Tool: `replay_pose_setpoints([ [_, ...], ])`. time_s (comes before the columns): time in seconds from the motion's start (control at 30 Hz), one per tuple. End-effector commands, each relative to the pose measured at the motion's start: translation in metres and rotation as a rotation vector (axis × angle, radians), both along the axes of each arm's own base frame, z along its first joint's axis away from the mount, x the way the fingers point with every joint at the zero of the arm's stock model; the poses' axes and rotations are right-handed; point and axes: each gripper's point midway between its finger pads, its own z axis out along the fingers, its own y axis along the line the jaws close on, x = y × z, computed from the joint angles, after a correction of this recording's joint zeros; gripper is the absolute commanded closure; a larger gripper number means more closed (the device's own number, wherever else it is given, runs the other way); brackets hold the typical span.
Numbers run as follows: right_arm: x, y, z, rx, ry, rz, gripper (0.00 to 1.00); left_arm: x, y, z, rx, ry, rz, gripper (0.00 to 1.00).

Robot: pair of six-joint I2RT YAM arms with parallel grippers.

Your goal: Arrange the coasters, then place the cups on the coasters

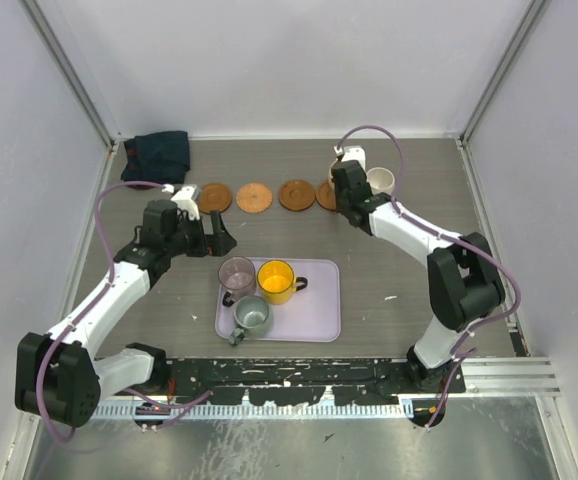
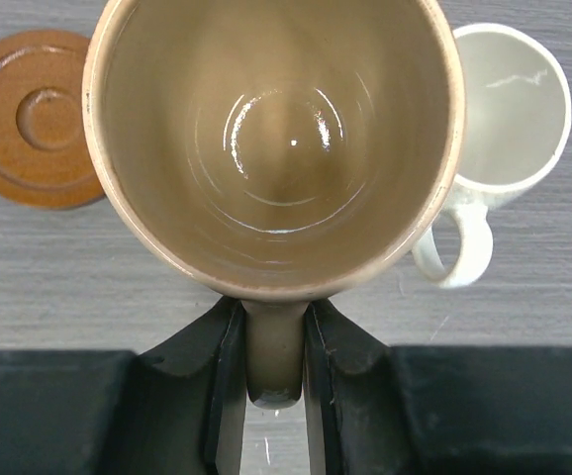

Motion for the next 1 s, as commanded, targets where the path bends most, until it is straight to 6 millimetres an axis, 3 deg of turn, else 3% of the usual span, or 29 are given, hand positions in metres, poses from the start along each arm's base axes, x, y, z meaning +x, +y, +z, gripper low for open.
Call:
replay_pose_setpoints([
  [0.0, 0.05, 0.024, 0.064, 0.161, -0.207, 0.03, 0.99, 0.007, -0.001, 0.011, 0.0, -0.066, -0.008, 0.02],
  [0.2, 0.069, 0.032, 0.035, 0.147, -0.145, 0.047, 0.99, 0.007, -0.003, 0.006, -0.01, -0.053, -0.005, 0.02],
  [0.47, 0.077, 0.036, 0.0, 0.122, -0.083, 0.038, 0.99, 0.008, -0.004, 0.002, -0.01, -0.044, -0.008, 0.02],
  [0.77, 0.078, 0.03, -0.02, 0.114, -0.047, 0.015, 0.99, 0.01, -0.005, -0.003, -0.006, -0.032, -0.01, 0.02],
  [0.97, 0.074, 0.025, -0.02, 0.113, -0.039, -0.014, 0.99, 0.011, -0.005, -0.004, -0.007, -0.029, -0.011, 0.02],
])
